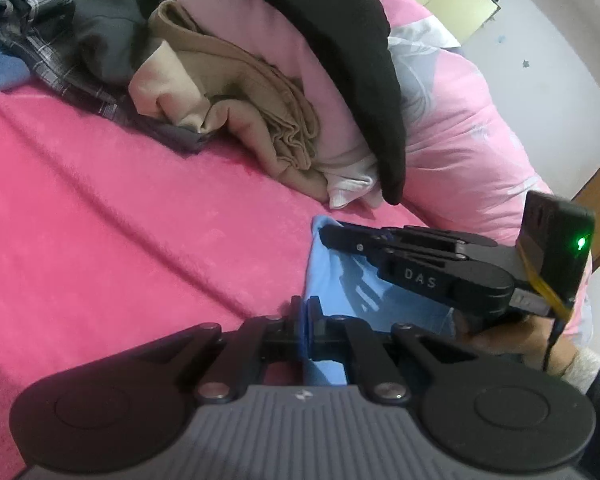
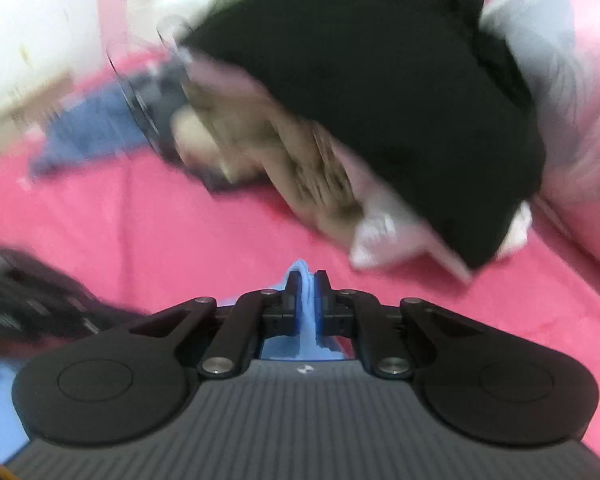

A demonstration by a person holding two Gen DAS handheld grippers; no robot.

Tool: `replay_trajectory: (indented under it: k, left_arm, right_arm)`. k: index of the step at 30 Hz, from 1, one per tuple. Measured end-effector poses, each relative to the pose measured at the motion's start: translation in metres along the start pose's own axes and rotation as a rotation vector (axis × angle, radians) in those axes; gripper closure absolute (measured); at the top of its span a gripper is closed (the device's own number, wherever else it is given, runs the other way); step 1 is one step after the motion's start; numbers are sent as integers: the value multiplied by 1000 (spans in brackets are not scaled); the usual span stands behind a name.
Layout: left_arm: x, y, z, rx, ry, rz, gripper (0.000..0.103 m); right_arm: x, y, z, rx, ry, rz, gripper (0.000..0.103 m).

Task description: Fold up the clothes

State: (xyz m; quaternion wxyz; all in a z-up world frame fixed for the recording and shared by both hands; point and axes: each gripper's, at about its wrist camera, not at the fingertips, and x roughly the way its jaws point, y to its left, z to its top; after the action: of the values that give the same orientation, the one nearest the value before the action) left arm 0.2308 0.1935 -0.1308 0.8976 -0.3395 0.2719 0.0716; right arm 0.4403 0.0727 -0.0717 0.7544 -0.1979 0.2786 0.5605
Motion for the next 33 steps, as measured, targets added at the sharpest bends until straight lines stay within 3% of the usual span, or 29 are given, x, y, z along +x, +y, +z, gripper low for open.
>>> replay_trajectory:
  k: [4, 8, 13, 15, 18, 21, 24, 27, 30, 33]
  left_arm:
    - [0, -2, 0, 12, -1, 9, 97]
    - [-2, -3, -1, 24, -5, 0, 93]
    - [-9, -3, 2, 5, -39, -10, 72]
    - [-14, -5, 2, 14, -74, 5, 54]
    - [-17, -10, 1, 40, -90, 6, 47]
    - [-15, -16, 1, 71, -65, -45, 45]
    - [-8, -25, -5, 149, -10, -117, 37]
    - [-3, -37, -14, 246, 7, -103, 36]
    - [-2, -36, -14, 242, 10, -123, 35]
    - [1, -33, -13, 225, 18, -126, 35]
  right_arm:
    - [-17, -16, 2, 118, -69, -72, 81]
    - [-83, -42, 4, 280, -129, -276, 77]
    - [-230, -60, -29, 526, -202, -500, 74]
    - [-280, -54, -54, 579, -200, -587, 69]
    - [-340, -44, -101, 686, -170, -689, 61]
    - [-354, -41, -151, 808, -117, -707, 61]
    - [-339, -46, -191, 918, -83, -695, 59]
    - [-321, -54, -225, 1038, -116, -645, 57]
    - [-310, -73, -233, 1069, -181, -625, 57]
    - [-304, -92, -229, 1001, -212, -615, 57]
